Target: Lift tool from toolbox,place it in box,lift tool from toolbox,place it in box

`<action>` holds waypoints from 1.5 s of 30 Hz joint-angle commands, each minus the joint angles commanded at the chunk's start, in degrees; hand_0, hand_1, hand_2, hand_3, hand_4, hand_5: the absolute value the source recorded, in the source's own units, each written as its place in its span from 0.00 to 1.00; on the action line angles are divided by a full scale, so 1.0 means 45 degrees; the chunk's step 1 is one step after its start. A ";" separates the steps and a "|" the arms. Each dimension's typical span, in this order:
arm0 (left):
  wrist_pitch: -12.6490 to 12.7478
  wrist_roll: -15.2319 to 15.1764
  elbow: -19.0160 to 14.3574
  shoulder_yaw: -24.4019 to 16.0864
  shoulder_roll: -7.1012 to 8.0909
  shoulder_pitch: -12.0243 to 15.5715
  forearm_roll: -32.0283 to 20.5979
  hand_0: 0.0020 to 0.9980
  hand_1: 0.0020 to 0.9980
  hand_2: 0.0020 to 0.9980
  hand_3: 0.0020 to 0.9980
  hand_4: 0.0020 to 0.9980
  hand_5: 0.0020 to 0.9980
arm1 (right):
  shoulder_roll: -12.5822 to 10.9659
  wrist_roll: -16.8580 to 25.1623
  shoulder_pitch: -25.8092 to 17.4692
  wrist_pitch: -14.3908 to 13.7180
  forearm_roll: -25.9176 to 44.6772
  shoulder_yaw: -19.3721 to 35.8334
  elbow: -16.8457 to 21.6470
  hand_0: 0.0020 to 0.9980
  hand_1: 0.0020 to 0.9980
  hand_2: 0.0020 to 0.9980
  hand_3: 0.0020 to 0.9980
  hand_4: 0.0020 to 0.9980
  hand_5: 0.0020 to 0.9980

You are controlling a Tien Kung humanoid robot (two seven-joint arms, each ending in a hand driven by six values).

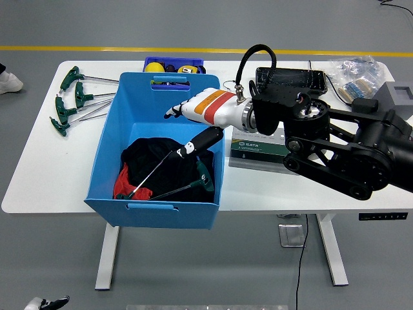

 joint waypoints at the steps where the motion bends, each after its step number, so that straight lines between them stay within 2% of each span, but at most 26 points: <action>1: -0.0001 -0.0004 0.0000 0.0017 -0.0002 0.0006 -0.0028 0.72 0.70 0.72 0.69 0.70 0.64 | -0.0184 0.0183 -0.0093 -0.0099 -0.0222 0.0157 0.0098 0.74 0.74 0.83 0.87 1.00 1.00; 3: 0.0000 -0.0015 0.0000 0.0047 -0.0008 0.0026 -0.0090 0.72 0.70 0.72 0.69 0.70 0.64 | -0.0570 0.0530 -0.0299 -0.0237 -0.0491 0.0481 0.0300 0.74 0.74 0.83 0.87 1.00 1.00; 4: 0.0003 -0.0023 0.0000 0.0058 -0.0014 0.0034 -0.0126 0.72 0.71 0.72 0.69 0.70 0.64 | -0.0896 0.0767 -0.0469 -0.0295 -0.0606 0.0745 0.0433 0.75 0.73 0.81 0.83 1.00 0.90; 9: 0.0029 -0.0053 0.0000 0.0065 -0.0043 0.0077 -0.0235 0.72 0.71 0.72 0.69 0.70 0.64 | -0.2109 0.1358 -0.1226 -0.0656 -0.0653 0.1779 0.0892 0.75 0.73 0.81 0.83 1.00 0.90; 10: 0.0031 -0.0062 0.0000 0.0071 -0.0052 0.0098 -0.0251 0.72 0.71 0.72 0.69 0.70 0.64 | -0.2330 0.1512 -0.1390 -0.0746 -0.0594 0.1993 0.0943 0.75 0.73 0.81 0.81 1.00 0.83; 14: -0.0001 -0.0051 0.0000 -0.0033 -0.0097 0.0164 -0.0073 0.72 0.71 0.72 0.69 0.70 0.64 | -0.3136 0.1874 -0.2165 -0.1118 -0.0415 0.2967 0.1085 0.75 0.73 0.81 0.81 1.00 0.83; 16: -0.0034 -0.0039 0.0000 -0.0200 -0.0126 0.0202 0.0154 0.71 0.71 0.72 0.69 0.70 0.64 | -0.3510 0.1755 -0.2637 -0.1001 -0.0395 0.3473 0.1172 0.76 0.73 0.81 0.81 1.00 0.80; 18: -0.0067 -0.0033 0.0000 -0.0366 -0.0145 0.0246 0.0378 0.71 0.71 0.72 0.69 0.70 0.64 | -0.3841 0.1502 -0.3059 -0.0608 -0.0455 0.3867 0.1273 0.76 0.73 0.81 0.81 1.00 0.80; 21: -0.0103 0.0001 0.0000 -0.0540 -0.0149 0.0281 0.0665 0.71 0.71 0.72 0.69 0.70 0.64 | -0.4408 0.1350 -0.3859 -0.0254 -0.0519 0.4532 0.1476 0.76 0.73 0.81 0.81 1.00 0.80; 22: -0.0095 -0.0005 0.0000 -0.0529 -0.0148 0.0285 0.0677 0.71 0.70 0.72 0.69 0.70 0.64 | -0.4671 0.1347 -0.4295 -0.0240 -0.0547 0.4915 0.1580 0.76 0.73 0.81 0.80 1.00 0.76; 27: -0.0056 -0.0014 0.0000 -0.0654 -0.0141 0.0312 0.0824 0.71 0.70 0.72 0.69 0.70 0.64 | -0.5677 0.1421 -0.6232 -0.0461 -0.0559 0.6664 0.2180 0.76 0.73 0.81 0.80 1.00 0.76; 29: -0.0050 -0.0006 0.0000 -0.0791 -0.0137 0.0337 0.0994 0.71 0.70 0.72 0.69 0.70 0.64 | -0.6004 0.1520 -0.7136 -0.0633 -0.0612 0.7452 0.2433 0.74 0.71 0.79 0.77 0.99 0.74; 33: -0.0016 -0.0002 0.0000 -0.0962 -0.0151 0.0400 0.1140 0.71 0.70 0.72 0.69 0.70 0.64 | -0.6230 0.1786 -0.8718 -0.1016 -0.0804 0.8892 0.2836 0.74 0.71 0.79 0.77 0.99 0.74; 36: 0.0002 0.0008 0.0000 -0.0969 -0.0120 0.0501 0.1161 0.71 0.70 0.72 0.69 0.70 0.64 | -0.6101 0.1978 -1.0020 -0.1463 -0.0955 1.0068 0.3061 0.72 0.69 0.76 0.74 0.98 0.72; 39: 0.0105 0.0031 0.0000 -0.1152 -0.0091 0.0743 0.1250 0.71 0.70 0.72 0.69 0.70 0.64 | -0.5786 0.2165 -1.1366 -0.1863 -0.0951 1.1144 0.3337 0.72 0.69 0.76 0.74 0.98 0.72; 40: 0.0134 0.0018 0.0000 -0.1229 -0.0087 0.0847 0.1263 0.71 0.71 0.72 0.69 0.70 0.64 | -0.5627 0.2235 -1.1769 -0.2013 -0.0944 1.1443 0.3431 0.69 0.67 0.76 0.73 0.96 0.70; 45: 0.0265 -0.0066 0.0000 -0.1491 -0.0138 0.1287 0.1257 0.71 0.71 0.72 0.69 0.70 0.64 | -0.4820 0.2581 -1.3882 -0.2607 -0.1067 1.2825 0.3816 0.69 0.67 0.76 0.73 0.96 0.70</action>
